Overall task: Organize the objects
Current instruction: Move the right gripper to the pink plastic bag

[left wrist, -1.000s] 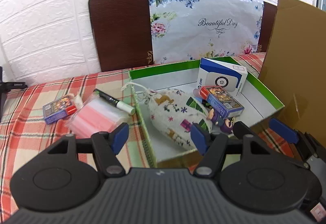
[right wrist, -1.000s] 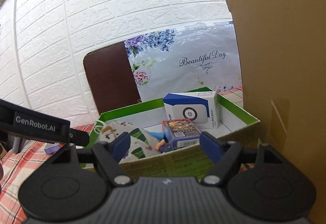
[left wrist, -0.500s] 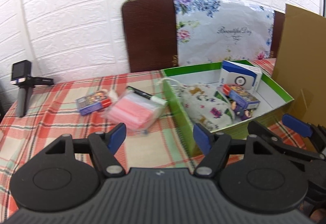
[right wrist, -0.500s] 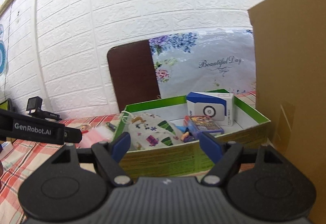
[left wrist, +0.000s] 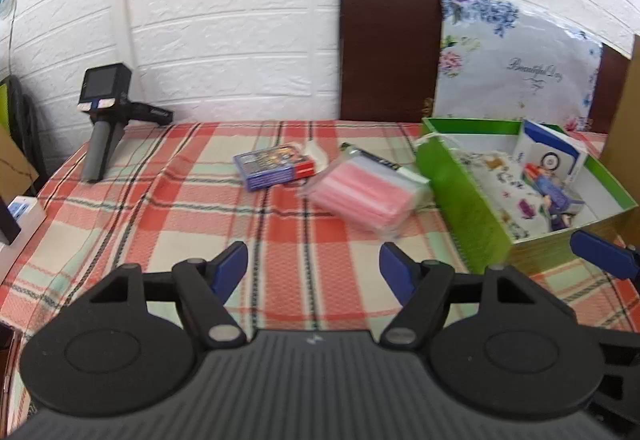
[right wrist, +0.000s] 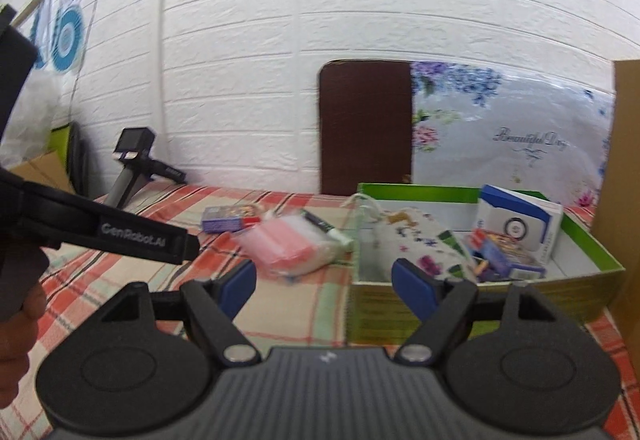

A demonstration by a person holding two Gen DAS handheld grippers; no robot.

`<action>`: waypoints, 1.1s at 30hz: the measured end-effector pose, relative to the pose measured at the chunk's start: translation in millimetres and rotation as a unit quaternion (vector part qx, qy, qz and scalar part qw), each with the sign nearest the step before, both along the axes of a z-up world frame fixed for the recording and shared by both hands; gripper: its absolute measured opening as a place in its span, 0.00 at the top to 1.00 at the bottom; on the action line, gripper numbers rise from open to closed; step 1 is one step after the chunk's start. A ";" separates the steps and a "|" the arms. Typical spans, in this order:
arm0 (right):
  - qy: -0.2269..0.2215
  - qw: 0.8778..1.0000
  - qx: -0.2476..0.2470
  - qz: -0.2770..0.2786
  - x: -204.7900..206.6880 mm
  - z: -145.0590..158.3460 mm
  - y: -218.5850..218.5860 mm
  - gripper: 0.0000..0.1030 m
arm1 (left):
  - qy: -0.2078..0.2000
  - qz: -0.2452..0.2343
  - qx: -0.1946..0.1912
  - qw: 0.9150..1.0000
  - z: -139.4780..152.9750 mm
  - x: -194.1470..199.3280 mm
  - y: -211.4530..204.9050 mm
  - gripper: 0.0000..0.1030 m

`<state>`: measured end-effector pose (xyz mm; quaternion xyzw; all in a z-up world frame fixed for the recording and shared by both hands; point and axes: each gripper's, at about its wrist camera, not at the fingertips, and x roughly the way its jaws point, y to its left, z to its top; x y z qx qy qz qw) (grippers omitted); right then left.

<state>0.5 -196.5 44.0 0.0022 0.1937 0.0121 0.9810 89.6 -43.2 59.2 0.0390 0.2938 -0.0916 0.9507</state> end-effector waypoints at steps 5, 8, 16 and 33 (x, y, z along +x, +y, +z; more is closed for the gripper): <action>0.020 0.998 -0.027 0.046 18.5 -8.5 36.8 0.25 | 0.008 0.031 0.004 0.999 -17.3 15.9 31.3 0.27; 0.039 0.996 -0.037 0.077 39.0 -13.8 52.3 0.25 | 0.009 0.063 0.013 0.998 -33.7 28.1 54.5 0.27; 0.089 0.987 -0.098 0.090 137.3 -21.4 71.1 0.25 | -0.009 0.117 -0.022 0.993 -77.0 40.3 102.7 0.16; 0.234 0.952 -0.105 0.168 169.4 -50.7 94.7 0.38 | -0.022 0.114 -0.106 0.988 -77.1 42.8 124.8 0.13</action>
